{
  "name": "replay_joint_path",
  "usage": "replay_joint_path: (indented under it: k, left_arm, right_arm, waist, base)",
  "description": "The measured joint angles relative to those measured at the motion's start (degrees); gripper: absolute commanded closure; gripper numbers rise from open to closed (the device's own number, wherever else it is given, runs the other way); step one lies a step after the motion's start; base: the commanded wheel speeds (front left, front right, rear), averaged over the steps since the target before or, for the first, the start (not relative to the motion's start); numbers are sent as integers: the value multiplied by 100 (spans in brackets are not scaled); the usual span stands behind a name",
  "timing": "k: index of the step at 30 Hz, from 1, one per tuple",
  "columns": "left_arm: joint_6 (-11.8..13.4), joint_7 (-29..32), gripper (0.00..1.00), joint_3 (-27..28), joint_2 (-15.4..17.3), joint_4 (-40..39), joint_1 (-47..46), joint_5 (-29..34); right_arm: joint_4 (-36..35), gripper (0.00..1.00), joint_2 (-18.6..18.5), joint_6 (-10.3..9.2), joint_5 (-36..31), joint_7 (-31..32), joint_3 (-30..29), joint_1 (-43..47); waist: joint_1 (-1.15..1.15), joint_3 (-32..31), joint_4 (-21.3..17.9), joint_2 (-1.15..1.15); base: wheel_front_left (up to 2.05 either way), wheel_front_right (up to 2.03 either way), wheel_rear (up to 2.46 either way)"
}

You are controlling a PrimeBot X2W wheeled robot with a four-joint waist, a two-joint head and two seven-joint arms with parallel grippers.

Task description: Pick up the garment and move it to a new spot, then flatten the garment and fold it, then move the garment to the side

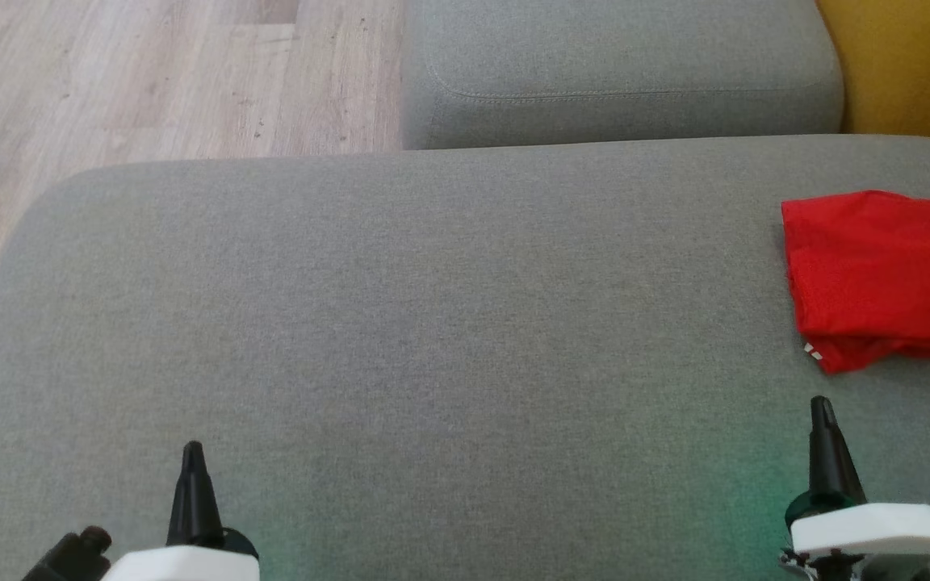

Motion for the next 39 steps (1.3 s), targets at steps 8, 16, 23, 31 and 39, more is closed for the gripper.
replay_joint_path:
  k: [8, 16, 23, 31, 39]
  left_arm:
    - [-52, 142, 100, 52, 1, 37, -92, -536]
    - [-104, 254, 100, 177, 3, 103, -227, -1076]
    - [-112, 367, 100, 222, 3, 155, -312, -1546]
    - [-189, 499, 100, 337, 3, 198, -425, -2002]
    - [-211, 619, 100, 399, 3, 247, -536, -2536]
  right_arm:
    - [56, 100, -15, 0, 549, 148, -52, -52]
    - [98, 100, -34, 0, 1115, 272, -100, -233]
    - [143, 100, -38, 0, 1599, 364, -166, -280]
    - [187, 100, -44, 0, 2081, 481, -215, -433]
    - [243, 100, -56, 0, 2630, 627, -277, -518]
  waist:
    - [0, 9, -32, 0]
    - [0, 18, -66, 0]
    - [0, 26, -95, 0]
    - [0, 33, -123, 0]
    - [0, 42, -156, 0]
  base:
    - [0, 0, 0]
    - [0, 0, 0]
    - [0, 0, 0]
    - [0, 0, 0]
    - [0, 0, 0]
